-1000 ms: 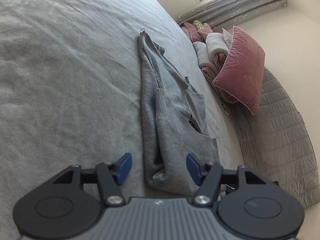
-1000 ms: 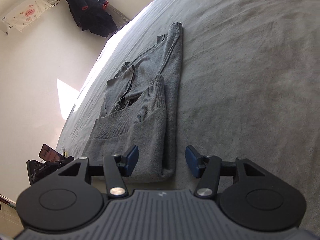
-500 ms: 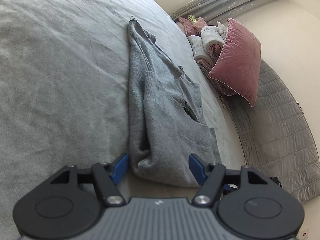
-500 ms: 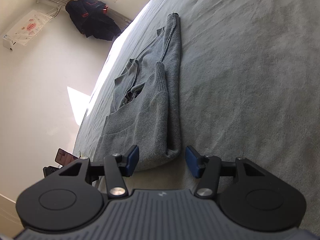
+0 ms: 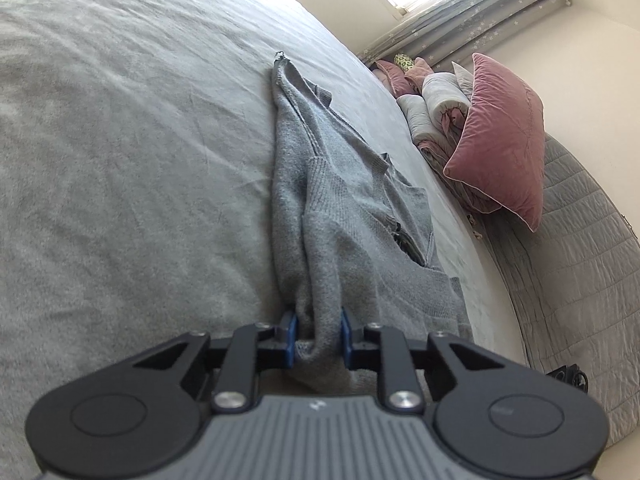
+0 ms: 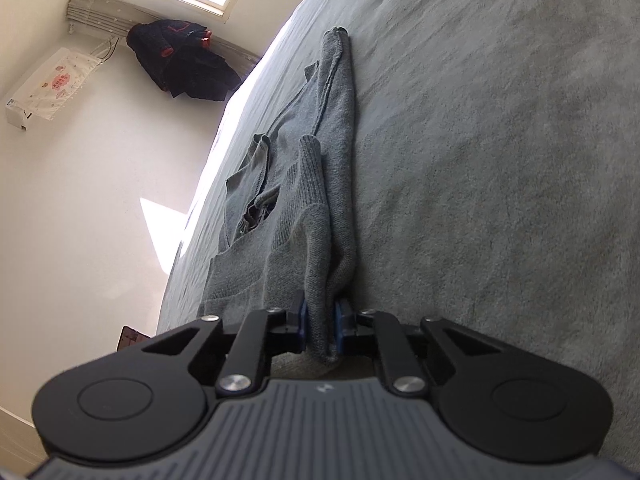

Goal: Fold clothes

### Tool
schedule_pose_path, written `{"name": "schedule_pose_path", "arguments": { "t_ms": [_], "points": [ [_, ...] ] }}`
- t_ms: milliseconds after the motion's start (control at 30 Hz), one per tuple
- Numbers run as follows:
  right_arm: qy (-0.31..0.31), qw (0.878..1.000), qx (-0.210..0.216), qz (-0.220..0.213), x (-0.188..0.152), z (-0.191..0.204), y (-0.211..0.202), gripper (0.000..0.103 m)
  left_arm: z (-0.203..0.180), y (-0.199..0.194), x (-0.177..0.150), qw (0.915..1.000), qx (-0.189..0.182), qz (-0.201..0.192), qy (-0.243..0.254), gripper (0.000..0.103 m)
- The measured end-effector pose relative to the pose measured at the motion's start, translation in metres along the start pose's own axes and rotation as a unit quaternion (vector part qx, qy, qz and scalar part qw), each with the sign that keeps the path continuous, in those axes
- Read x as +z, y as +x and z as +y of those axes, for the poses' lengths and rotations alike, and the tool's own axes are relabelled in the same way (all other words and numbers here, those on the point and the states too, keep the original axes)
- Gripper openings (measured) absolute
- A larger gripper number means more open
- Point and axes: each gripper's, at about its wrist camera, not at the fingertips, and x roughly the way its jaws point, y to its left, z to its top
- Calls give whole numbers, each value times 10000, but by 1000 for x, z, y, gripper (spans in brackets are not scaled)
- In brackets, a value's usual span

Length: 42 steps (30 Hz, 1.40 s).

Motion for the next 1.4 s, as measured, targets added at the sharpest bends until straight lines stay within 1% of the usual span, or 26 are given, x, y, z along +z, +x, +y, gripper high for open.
{"name": "schedule_pose_path", "arguments": {
  "t_ms": [133,267,367,567,733,1000,1167,1300,1400],
  "points": [
    [67,9999,87,23,-1,0,-3,12,-7,-6,-3,9999,88,-24,-51,15],
    [182,9996,201,47,-4,1,-9,12,-11,-18,-5,9999,21,-17,-147,14],
    [255,9993,280,43,-7,6,-15,12,-10,-24,-5,9994,-20,108,-332,14],
    [210,9995,205,83,-5,23,-30,12,-16,-38,-6,9985,54,290,-467,14],
    [275,9995,57,172,-16,31,-36,12,-26,-59,-19,9982,175,483,-322,14],
    [471,9968,-335,547,-58,23,-59,12,-31,-93,-57,9951,290,927,-174,14],
    [341,9967,-353,652,-73,33,-79,12,-35,-113,-75,9946,280,991,-92,14],
    [222,9963,-455,694,-78,36,-87,12,-31,-112,-88,9929,423,1110,-19,15],
    [163,9948,-679,746,-83,32,-85,14,-29,-103,-94,9919,584,1115,162,16]
  ]
}}
